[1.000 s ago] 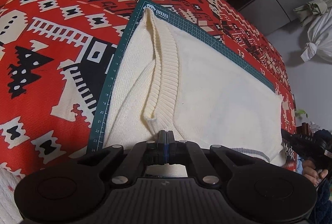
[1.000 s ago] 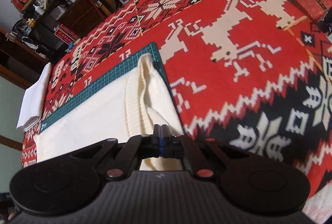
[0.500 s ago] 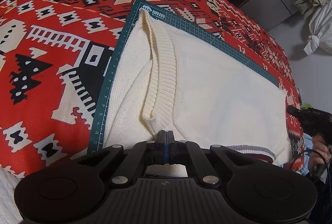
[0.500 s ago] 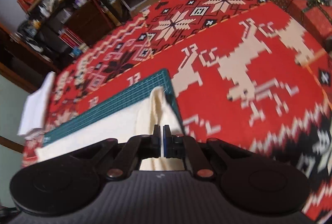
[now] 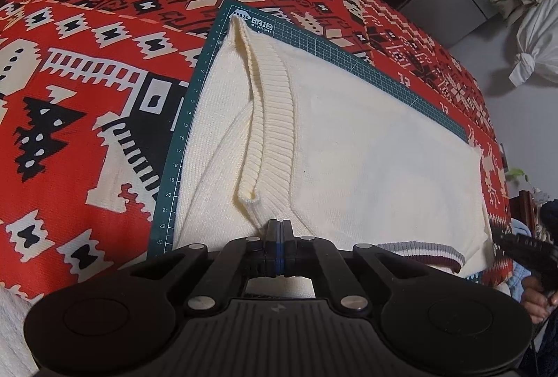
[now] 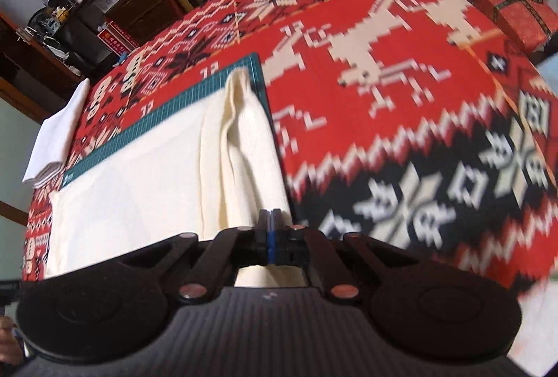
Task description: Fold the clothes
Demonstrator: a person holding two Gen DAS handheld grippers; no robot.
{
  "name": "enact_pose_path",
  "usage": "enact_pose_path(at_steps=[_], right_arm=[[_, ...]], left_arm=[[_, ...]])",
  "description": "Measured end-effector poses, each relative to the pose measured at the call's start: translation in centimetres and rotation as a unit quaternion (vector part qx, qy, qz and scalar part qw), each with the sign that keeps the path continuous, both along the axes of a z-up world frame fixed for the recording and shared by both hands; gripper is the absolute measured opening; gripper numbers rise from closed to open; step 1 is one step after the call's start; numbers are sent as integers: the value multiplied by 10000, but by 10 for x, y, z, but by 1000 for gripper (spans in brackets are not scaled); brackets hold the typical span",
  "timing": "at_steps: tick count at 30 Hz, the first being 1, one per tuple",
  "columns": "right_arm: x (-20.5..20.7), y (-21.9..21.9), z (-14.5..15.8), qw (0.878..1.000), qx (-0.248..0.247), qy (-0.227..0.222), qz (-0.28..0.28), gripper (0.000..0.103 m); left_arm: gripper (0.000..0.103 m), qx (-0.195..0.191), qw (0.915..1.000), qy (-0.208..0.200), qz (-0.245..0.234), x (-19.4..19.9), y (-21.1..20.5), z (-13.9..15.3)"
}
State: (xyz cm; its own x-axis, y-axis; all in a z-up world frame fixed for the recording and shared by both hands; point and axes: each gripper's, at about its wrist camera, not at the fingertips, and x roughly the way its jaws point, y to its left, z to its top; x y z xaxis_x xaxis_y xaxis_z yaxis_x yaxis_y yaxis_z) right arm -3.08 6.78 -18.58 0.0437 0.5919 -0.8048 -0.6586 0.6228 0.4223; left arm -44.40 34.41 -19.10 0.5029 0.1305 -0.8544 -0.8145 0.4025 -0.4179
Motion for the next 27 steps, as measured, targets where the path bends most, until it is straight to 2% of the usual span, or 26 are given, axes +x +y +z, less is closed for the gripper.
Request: enact_pose_path(at_steps=[9, 16, 17, 21, 27], right_arm=[[-25, 0, 40, 9973, 608, -172, 370, 4], [-22, 15, 9, 9998, 105, -40, 192, 3], [-21, 13, 4, 9999, 79, -18, 148, 0], [-16, 0, -2, 9999, 18, 89, -56, 0], [-20, -21, -3, 9994, -25, 215, -256, 0]], left_arm=[[2, -294, 9988, -302, 267, -11, 7, 3], [2, 336, 9989, -229, 212, -11, 25, 30], [2, 397, 9986, -218, 275, -11, 32, 33], [2, 429, 9975, -238, 500, -6, 66, 33], [2, 402, 9973, -264, 552, 12, 98, 19]])
